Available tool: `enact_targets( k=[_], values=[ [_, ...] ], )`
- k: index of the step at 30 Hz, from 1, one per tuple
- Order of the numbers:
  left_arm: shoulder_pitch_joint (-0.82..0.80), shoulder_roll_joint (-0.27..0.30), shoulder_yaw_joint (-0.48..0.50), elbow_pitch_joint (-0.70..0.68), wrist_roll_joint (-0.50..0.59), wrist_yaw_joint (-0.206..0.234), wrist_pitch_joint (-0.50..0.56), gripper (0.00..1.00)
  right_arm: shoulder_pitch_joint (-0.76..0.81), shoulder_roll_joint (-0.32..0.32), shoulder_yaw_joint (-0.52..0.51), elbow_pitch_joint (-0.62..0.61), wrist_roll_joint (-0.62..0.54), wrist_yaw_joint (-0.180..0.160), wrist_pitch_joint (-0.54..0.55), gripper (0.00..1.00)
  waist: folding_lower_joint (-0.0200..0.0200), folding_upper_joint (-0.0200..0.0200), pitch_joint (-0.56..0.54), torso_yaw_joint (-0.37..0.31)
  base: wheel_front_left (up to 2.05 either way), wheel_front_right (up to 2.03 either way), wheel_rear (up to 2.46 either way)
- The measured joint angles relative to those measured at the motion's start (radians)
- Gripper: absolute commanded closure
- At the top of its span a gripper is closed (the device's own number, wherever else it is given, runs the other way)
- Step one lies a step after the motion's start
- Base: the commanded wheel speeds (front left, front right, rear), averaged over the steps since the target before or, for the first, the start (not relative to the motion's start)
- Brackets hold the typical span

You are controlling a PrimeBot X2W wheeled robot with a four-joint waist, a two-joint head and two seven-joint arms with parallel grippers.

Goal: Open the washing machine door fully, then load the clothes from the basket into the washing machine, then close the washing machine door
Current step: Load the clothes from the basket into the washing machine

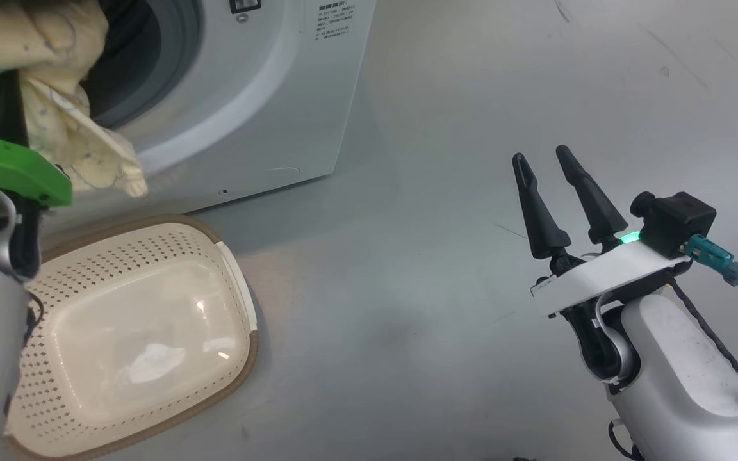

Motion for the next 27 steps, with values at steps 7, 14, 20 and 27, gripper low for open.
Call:
enact_targets(
  k=[7, 14, 20, 27],
  values=[
    [-0.11, 0.053, 0.015, 0.01, -0.005, 0.0, 0.07, 1.0, 0.0, 0.004, 0.014, -0.009, 0.007, 0.0, 0.0, 0.0, 0.0, 0.0, 0.031, -0.027, 0.0, 0.0, 0.0],
    [-0.238, 0.101, 0.023, 0.048, 0.002, 0.0, 0.123, 1.0, -0.006, 0.022, 0.029, -0.02, 0.008, 0.0, 0.0, 0.0, 0.0, 0.0, 0.078, -0.069, 0.0, 0.0, 0.0],
    [-0.326, 0.111, 0.051, 0.036, 0.009, 0.0, 0.072, 1.0, -0.018, 0.035, 0.032, -0.025, 0.008, 0.0, 0.0, 0.0, 0.0, 0.0, 0.116, -0.103, 0.0, 0.0, 0.0],
    [-0.405, 0.113, 0.08, 0.051, 0.025, 0.012, -0.003, 0.8, -0.023, 0.045, 0.015, -0.026, 0.009, 0.0, 0.0, 0.0, 0.0, 0.0, 0.163, -0.144, 0.0, 0.0, 0.0]
  ],
)
